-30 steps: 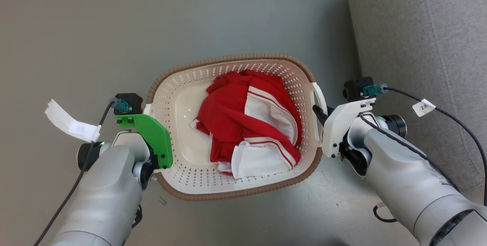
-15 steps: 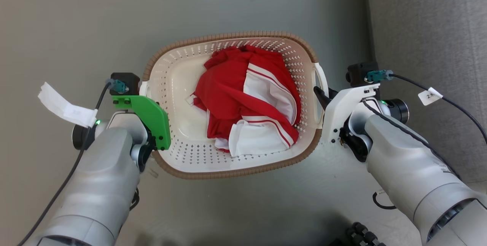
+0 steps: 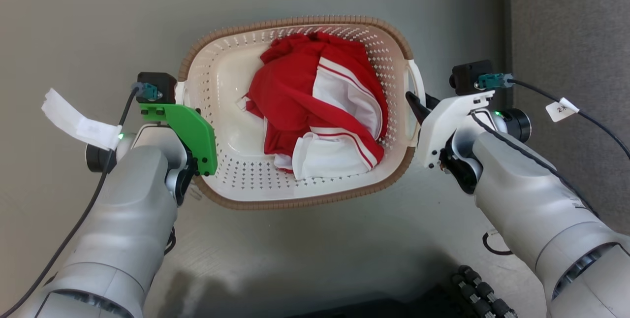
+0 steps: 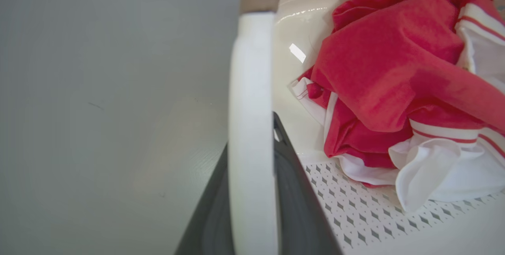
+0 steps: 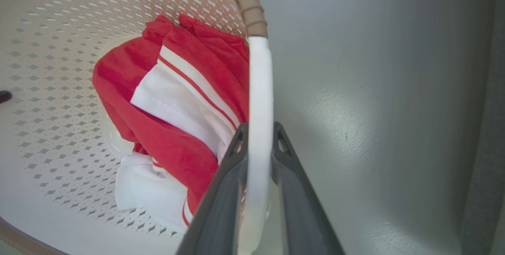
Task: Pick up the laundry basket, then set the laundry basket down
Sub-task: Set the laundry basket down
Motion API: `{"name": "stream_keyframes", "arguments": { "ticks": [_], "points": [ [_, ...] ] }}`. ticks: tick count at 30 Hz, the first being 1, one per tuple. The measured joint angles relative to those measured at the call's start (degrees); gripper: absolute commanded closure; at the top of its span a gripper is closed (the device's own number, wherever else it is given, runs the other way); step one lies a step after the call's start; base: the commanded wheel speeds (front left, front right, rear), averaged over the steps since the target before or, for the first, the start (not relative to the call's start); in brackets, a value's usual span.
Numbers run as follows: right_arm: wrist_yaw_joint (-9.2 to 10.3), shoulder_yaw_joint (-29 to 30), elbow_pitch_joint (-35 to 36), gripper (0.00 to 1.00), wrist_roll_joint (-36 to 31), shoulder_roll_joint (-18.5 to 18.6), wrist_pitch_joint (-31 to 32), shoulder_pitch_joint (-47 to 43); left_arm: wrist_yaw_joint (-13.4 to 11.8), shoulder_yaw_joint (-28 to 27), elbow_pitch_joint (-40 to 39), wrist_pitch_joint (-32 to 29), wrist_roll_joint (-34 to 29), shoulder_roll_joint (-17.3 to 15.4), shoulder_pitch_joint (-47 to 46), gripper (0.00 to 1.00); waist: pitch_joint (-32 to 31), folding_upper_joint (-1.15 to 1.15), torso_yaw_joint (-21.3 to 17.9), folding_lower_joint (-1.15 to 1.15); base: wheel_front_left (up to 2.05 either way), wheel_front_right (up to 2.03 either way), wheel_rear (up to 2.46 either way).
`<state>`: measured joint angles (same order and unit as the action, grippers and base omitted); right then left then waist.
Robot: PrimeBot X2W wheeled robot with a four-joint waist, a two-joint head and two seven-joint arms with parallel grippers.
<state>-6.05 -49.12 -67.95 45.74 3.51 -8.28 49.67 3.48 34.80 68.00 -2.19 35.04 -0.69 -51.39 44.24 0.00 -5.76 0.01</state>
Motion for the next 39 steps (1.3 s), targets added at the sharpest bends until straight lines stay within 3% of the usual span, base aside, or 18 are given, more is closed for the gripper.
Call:
{"name": "stream_keyframes", "arguments": {
  "ticks": [18, 36, 37, 38, 39],
  "points": [
    [-0.53, -0.9, -1.5, 1.0, -0.4, 0.0, -1.3, 2.5, 0.5, 1.1, 0.0, 0.6, 0.1, -0.1, -1.8, 1.0, 5.0, 0.0, 0.5, 0.0, 0.0, 0.0, 0.0],
    [-1.02, -1.6, -2.3, 1.0, -0.5, 0.0, -1.6, 3.4, 0.6, 2.5, 0.3, 1.4, 1.1, -0.3, -2.6, 1.0, 5.5, 0.0, 0.6, 0.0, 0.0, 0.0, 0.0],
    [-1.02, -1.9, -2.3, 1.0, -0.6, 0.0, -1.6, 3.4, 0.6, 2.5, 0.2, 1.8, 1.1, -0.2, -2.6, 0.78, 5.5, 0.0, 0.6, 0.0, 0.0, 0.0, 0.0],
    [-1.02, -2.2, -2.3, 0.63, -0.8, 0.1, -1.8, 3.4, 0.6, 2.5, 0.1, 2.3, 1.1, -0.2, -2.6, 0.16, 5.4, 0.0, 0.7, 0.0, 0.0, 0.0, 0.0],
    [-1.02, -2.5, -2.3, 0.0, -1.0, 0.1, -2.1, 3.5, 0.6, 2.5, 0.0, 2.6, 1.1, -0.3, -2.7, 0.0, 5.4, 0.0, 0.7, 0.0, 0.0, 0.0, 0.0]
  ]
}}
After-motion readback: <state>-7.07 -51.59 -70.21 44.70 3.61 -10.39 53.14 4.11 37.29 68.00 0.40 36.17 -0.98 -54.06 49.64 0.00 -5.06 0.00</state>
